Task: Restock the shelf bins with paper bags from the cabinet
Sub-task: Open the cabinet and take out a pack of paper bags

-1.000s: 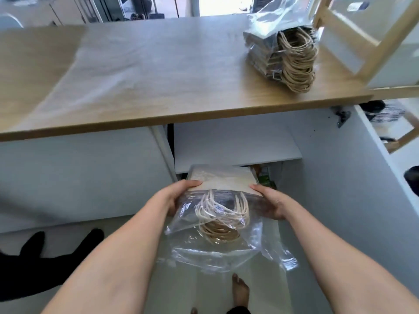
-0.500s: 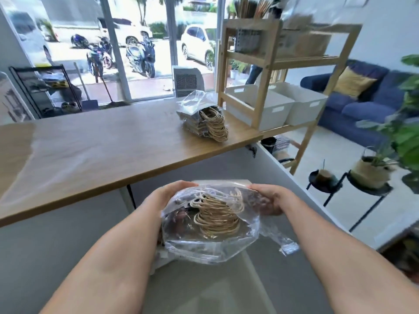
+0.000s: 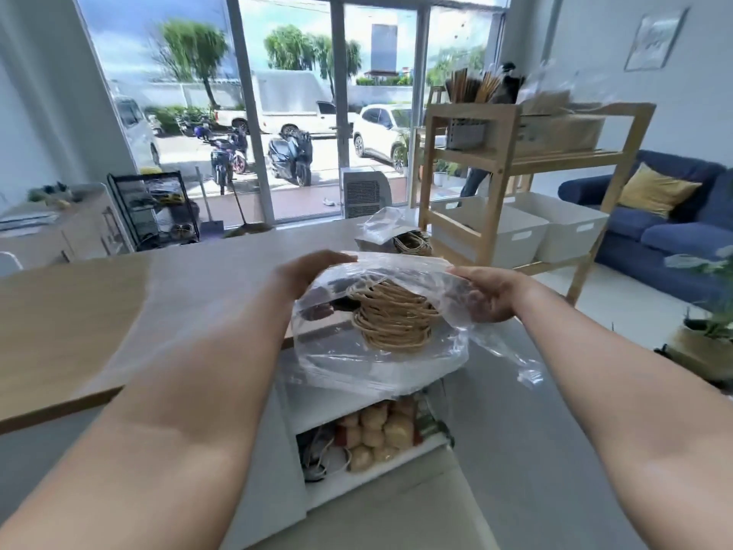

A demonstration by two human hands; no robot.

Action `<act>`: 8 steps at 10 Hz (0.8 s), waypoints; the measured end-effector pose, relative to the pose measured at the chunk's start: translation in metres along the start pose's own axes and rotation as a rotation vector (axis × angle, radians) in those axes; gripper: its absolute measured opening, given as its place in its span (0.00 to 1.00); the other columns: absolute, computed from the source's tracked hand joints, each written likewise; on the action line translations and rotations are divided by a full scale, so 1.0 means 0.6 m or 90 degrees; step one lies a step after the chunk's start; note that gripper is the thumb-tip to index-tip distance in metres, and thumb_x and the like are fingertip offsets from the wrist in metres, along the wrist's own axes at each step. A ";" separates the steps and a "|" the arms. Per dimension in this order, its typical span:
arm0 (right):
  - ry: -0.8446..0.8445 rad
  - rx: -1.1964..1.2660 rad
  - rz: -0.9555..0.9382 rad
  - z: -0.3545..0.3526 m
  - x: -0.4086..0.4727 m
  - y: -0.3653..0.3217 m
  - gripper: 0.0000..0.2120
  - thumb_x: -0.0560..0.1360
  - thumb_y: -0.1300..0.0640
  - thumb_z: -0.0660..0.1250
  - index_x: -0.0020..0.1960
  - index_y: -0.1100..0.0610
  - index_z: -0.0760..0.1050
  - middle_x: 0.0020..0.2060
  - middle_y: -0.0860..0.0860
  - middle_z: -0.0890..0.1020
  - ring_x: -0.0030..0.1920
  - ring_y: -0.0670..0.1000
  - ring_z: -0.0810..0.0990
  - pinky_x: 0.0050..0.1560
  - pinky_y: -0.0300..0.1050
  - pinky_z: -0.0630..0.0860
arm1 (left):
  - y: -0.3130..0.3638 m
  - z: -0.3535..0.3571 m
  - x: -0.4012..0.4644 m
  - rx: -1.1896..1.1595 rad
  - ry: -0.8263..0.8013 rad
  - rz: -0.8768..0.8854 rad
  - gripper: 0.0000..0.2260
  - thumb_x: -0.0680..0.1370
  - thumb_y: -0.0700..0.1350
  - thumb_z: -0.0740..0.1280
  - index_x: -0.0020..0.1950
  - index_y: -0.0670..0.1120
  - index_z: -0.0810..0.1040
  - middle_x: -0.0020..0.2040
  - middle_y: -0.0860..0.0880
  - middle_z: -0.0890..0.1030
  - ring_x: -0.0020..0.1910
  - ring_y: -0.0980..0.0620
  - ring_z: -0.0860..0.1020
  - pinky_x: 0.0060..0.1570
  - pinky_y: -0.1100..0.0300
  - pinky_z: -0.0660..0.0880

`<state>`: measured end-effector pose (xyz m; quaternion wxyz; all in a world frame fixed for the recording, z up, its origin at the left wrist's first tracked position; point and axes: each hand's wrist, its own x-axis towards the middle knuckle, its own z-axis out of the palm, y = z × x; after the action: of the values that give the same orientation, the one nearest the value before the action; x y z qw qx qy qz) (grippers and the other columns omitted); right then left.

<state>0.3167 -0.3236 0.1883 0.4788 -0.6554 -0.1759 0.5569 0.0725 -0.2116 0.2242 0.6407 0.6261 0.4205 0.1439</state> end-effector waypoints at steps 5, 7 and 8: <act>-0.136 0.004 -0.010 0.229 0.205 -0.096 0.15 0.79 0.54 0.64 0.36 0.58 0.66 0.15 0.51 0.73 0.13 0.46 0.71 0.15 0.31 0.67 | -0.050 -0.248 0.112 -0.226 0.207 -0.175 0.15 0.72 0.49 0.73 0.45 0.40 0.73 0.44 0.46 0.79 0.37 0.49 0.78 0.53 0.58 0.75; -0.185 0.004 0.035 0.249 0.359 -0.138 0.29 0.79 0.52 0.63 0.22 0.63 0.72 0.13 0.52 0.71 0.12 0.45 0.68 0.18 0.28 0.66 | -0.054 -0.281 0.232 -0.239 0.280 -0.194 0.13 0.74 0.49 0.71 0.44 0.40 0.74 0.36 0.45 0.81 0.27 0.48 0.81 0.49 0.58 0.76; -0.201 -0.004 0.064 0.255 0.436 -0.164 0.32 0.79 0.52 0.62 0.20 0.65 0.71 0.12 0.50 0.67 0.11 0.45 0.65 0.17 0.27 0.63 | -0.052 -0.300 0.296 -0.246 0.314 -0.220 0.12 0.73 0.51 0.72 0.41 0.43 0.75 0.47 0.47 0.79 0.39 0.48 0.80 0.56 0.56 0.75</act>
<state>0.2921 -0.0104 0.1345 0.4148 -0.5694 -0.2173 0.6757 0.0400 0.0318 0.1565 0.6413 0.3594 0.6272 0.2573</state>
